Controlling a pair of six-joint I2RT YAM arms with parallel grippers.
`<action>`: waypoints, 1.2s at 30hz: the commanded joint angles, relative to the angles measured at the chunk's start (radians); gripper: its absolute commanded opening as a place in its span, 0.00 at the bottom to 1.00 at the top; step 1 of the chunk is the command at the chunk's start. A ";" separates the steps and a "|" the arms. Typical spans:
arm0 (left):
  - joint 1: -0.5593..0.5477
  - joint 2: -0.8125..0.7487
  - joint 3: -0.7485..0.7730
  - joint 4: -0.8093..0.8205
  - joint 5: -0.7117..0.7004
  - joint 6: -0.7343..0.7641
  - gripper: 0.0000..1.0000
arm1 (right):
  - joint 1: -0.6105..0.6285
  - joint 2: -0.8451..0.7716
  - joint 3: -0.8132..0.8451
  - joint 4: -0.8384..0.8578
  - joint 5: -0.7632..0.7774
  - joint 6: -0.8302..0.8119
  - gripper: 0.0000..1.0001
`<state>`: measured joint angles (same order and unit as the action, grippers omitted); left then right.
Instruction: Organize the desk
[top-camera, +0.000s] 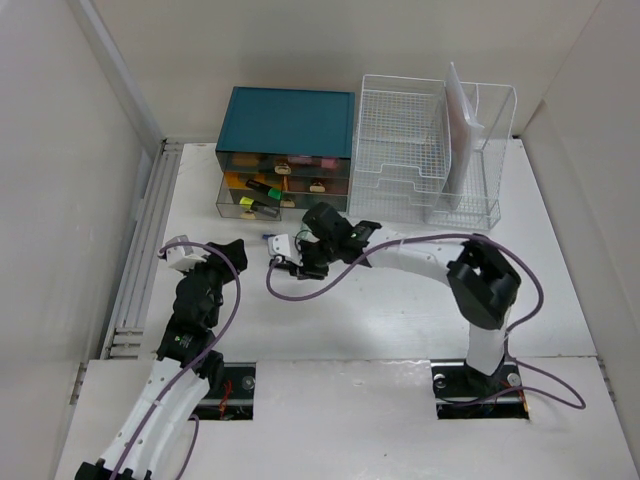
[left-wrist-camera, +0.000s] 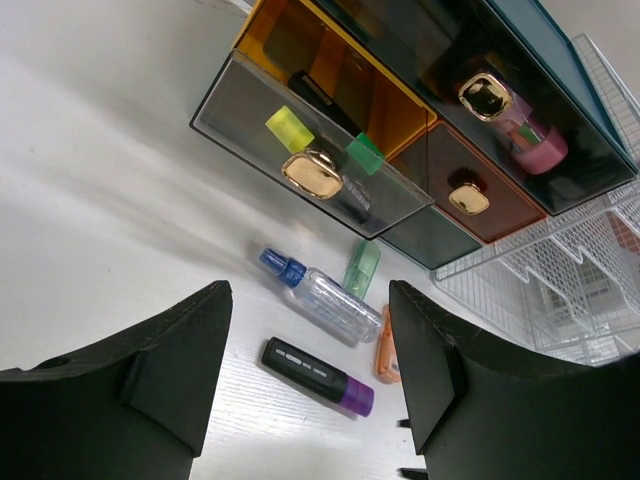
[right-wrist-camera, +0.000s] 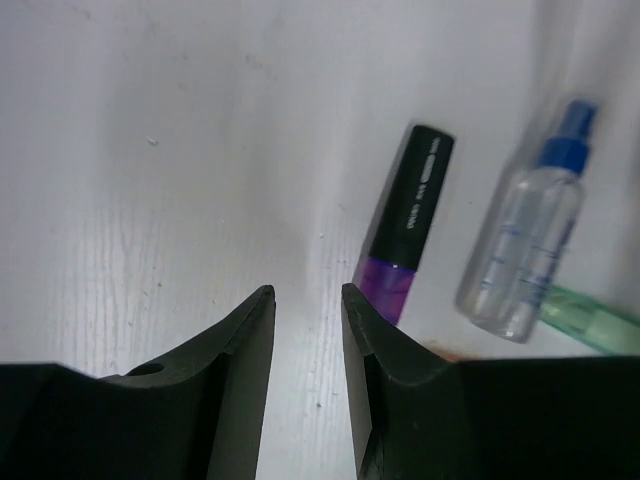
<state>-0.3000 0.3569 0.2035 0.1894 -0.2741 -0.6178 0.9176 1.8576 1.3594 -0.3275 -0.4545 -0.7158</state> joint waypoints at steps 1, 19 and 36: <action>-0.002 -0.018 -0.006 0.048 0.007 0.013 0.61 | 0.001 0.043 0.033 0.084 0.009 0.047 0.38; -0.002 -0.036 -0.015 0.039 0.007 0.013 0.61 | 0.001 0.190 0.116 0.102 0.131 0.121 0.43; -0.002 -0.076 -0.015 0.021 0.016 0.013 0.61 | 0.001 0.264 0.145 0.039 0.221 0.153 0.45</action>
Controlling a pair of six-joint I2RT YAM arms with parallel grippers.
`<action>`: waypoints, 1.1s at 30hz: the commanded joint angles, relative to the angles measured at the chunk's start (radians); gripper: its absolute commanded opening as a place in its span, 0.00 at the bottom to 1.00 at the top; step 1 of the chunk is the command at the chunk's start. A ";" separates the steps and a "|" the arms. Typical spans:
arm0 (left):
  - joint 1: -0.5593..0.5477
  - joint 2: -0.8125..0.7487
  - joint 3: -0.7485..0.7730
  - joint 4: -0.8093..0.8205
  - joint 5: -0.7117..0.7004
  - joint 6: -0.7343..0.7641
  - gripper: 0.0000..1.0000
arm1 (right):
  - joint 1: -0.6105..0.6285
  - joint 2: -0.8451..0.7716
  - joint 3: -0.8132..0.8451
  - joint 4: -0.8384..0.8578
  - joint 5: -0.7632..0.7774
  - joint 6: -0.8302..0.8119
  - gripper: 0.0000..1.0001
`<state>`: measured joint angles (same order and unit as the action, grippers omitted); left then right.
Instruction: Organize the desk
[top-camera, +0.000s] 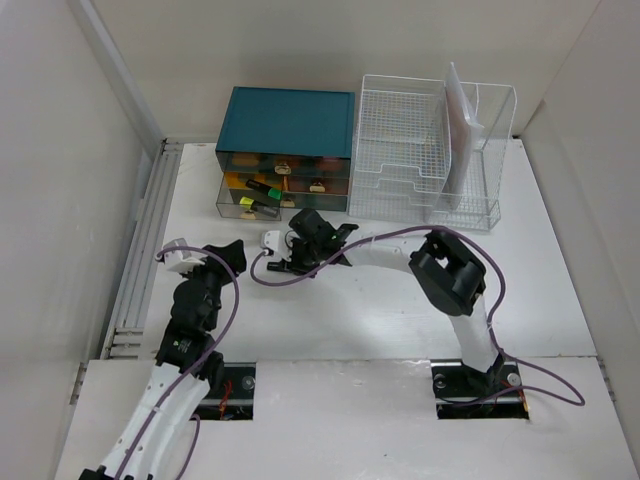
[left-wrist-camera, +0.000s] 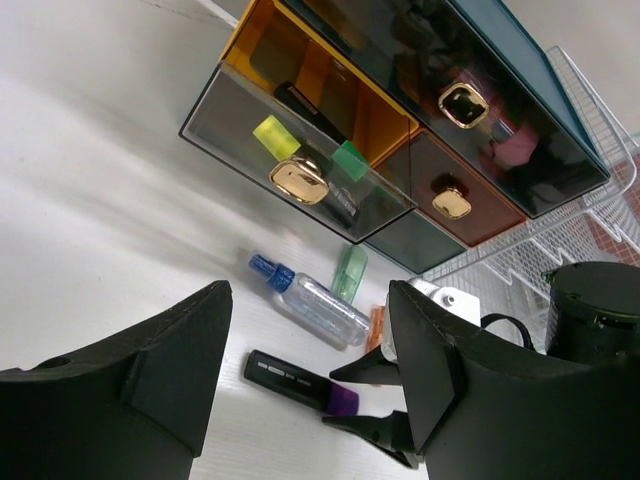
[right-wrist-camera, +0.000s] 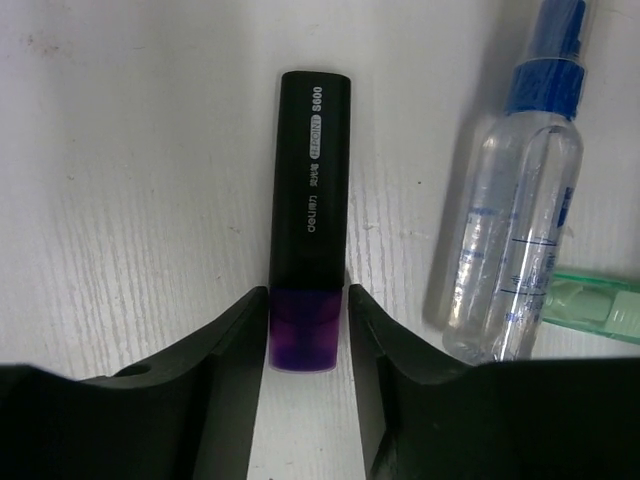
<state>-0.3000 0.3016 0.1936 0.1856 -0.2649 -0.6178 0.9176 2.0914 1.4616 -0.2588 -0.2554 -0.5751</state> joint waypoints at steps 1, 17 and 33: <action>-0.002 -0.021 -0.005 0.025 0.007 0.013 0.61 | 0.001 0.030 0.043 -0.030 0.022 0.012 0.42; -0.002 0.239 0.018 0.189 -0.042 0.033 0.61 | 0.001 -0.278 0.062 -0.076 0.139 0.003 0.04; -0.002 0.551 0.136 0.374 -0.017 0.055 0.62 | -0.022 -0.212 0.270 0.056 0.344 -0.068 0.04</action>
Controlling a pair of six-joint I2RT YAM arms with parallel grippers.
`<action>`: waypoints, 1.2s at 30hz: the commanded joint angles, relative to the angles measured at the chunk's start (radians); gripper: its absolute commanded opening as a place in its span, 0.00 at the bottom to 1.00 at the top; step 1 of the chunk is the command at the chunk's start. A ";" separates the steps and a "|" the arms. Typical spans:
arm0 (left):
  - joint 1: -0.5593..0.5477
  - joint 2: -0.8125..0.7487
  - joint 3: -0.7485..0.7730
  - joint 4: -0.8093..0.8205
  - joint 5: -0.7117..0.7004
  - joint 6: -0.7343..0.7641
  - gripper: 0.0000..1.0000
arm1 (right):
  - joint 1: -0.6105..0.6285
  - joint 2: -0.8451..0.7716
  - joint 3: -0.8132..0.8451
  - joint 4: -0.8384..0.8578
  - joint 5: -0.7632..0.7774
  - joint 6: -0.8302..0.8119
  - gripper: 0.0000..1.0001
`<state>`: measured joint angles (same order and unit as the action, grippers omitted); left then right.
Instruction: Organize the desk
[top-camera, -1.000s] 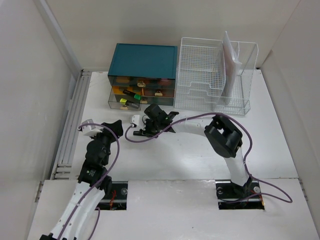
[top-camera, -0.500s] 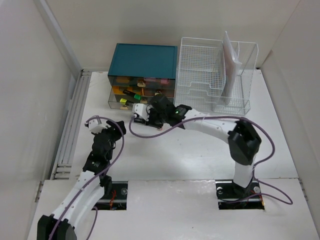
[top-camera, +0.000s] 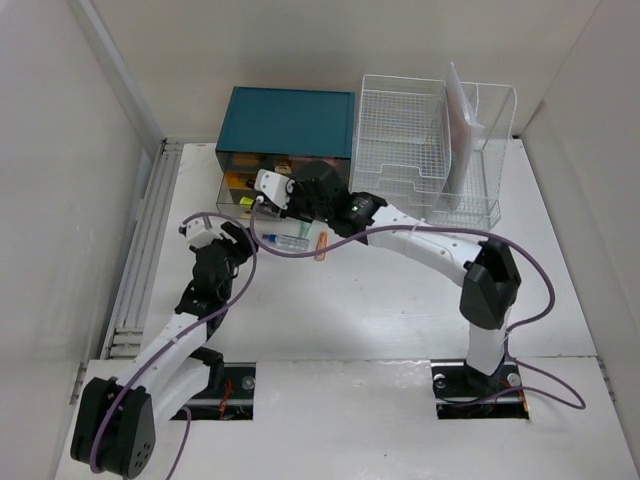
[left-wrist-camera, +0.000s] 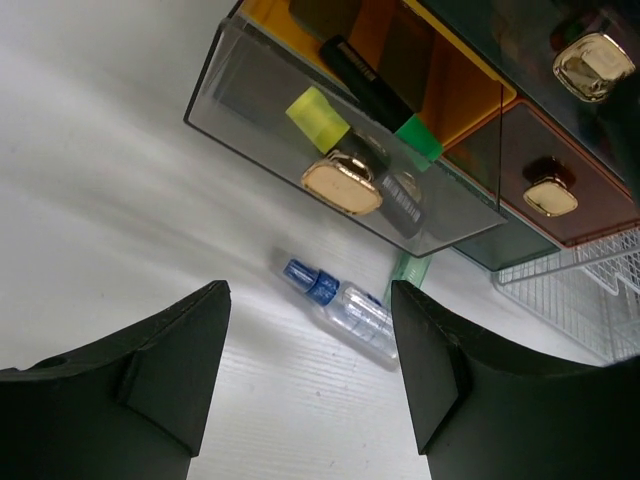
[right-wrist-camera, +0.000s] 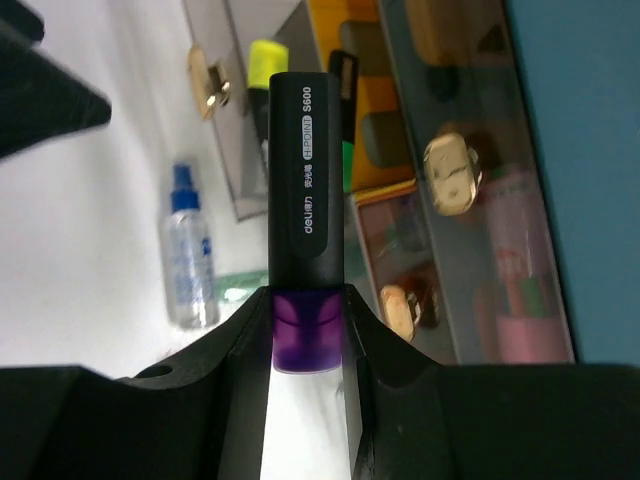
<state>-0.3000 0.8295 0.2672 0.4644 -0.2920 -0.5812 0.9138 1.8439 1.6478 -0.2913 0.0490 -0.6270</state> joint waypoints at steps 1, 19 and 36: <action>0.010 0.048 0.063 0.095 0.020 0.029 0.62 | -0.018 0.049 0.116 0.109 0.040 -0.016 0.04; 0.033 0.097 0.067 0.140 0.068 0.029 0.62 | -0.036 0.363 0.432 0.095 -0.024 -0.007 0.07; 0.033 0.138 0.078 0.151 0.077 0.020 0.62 | -0.036 0.387 0.445 0.086 -0.055 0.013 0.47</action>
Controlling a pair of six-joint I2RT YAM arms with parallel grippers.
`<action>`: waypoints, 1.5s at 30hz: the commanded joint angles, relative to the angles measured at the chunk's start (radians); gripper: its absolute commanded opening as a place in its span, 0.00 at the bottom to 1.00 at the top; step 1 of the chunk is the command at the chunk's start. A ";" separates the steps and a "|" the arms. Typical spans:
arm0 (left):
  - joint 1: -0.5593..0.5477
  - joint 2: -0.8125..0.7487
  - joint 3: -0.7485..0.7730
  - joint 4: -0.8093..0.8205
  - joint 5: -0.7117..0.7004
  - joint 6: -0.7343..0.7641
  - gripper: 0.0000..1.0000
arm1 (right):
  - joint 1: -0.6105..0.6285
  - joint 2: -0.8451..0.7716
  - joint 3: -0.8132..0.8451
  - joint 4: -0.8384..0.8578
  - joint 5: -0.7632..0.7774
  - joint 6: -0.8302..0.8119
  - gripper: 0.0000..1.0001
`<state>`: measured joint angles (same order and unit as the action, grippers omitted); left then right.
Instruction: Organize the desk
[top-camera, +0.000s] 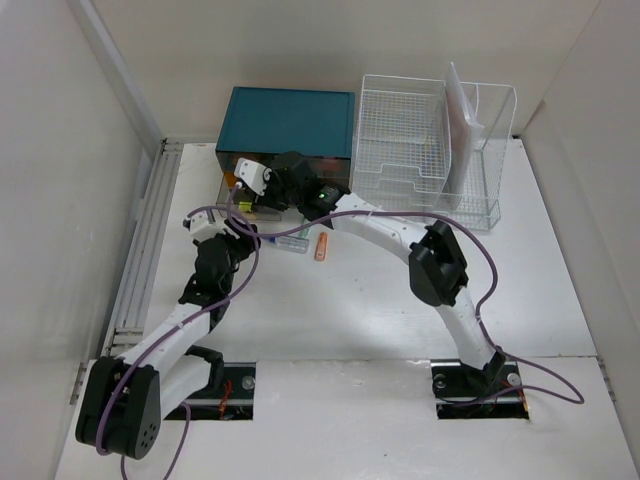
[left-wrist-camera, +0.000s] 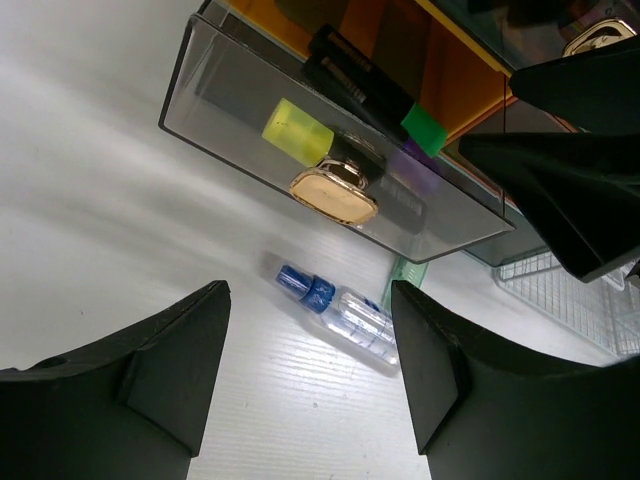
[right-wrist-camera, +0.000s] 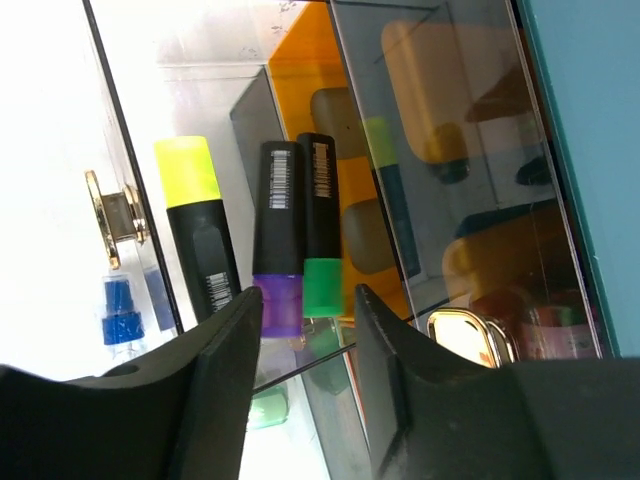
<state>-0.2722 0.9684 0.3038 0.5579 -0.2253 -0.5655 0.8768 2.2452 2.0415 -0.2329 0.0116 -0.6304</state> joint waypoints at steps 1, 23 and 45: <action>0.005 0.000 0.041 0.057 0.011 0.004 0.62 | 0.001 -0.015 0.051 0.027 -0.018 0.017 0.48; 0.197 0.282 0.130 0.299 0.323 -0.117 0.61 | -0.064 -0.555 -0.566 0.159 0.025 0.454 0.37; 0.286 0.450 0.158 0.477 0.498 -0.177 0.59 | -0.075 -0.434 -0.670 0.402 0.281 0.911 0.88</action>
<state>-0.0010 1.3994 0.4152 0.9394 0.2394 -0.7353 0.7990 1.7721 1.3018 0.1062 0.2115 0.2218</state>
